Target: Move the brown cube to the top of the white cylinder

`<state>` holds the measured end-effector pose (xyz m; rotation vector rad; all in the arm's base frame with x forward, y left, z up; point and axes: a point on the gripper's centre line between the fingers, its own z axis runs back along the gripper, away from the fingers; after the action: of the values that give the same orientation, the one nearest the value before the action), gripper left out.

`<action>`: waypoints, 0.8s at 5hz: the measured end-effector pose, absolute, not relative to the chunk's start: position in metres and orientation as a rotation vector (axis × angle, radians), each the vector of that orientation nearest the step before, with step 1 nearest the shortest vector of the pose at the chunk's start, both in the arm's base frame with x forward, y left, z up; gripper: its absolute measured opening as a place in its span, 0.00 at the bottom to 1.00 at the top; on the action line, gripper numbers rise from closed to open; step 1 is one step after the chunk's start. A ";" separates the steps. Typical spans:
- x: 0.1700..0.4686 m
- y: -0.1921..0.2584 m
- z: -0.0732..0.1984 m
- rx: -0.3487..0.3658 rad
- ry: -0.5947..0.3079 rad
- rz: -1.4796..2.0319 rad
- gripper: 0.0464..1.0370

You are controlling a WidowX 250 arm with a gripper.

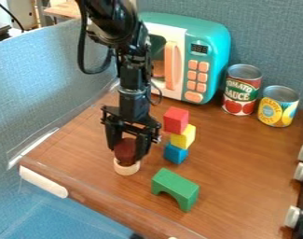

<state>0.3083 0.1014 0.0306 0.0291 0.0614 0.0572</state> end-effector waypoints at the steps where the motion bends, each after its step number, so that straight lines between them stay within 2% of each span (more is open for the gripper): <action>1: 0.308 0.100 0.027 0.022 0.069 0.071 0.74; 3: 0.309 0.099 0.026 0.018 0.066 0.071 0.74; 4: 0.309 0.098 0.026 0.014 0.065 0.077 0.83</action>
<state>0.3091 0.0982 0.0259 0.0139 0.0651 0.0769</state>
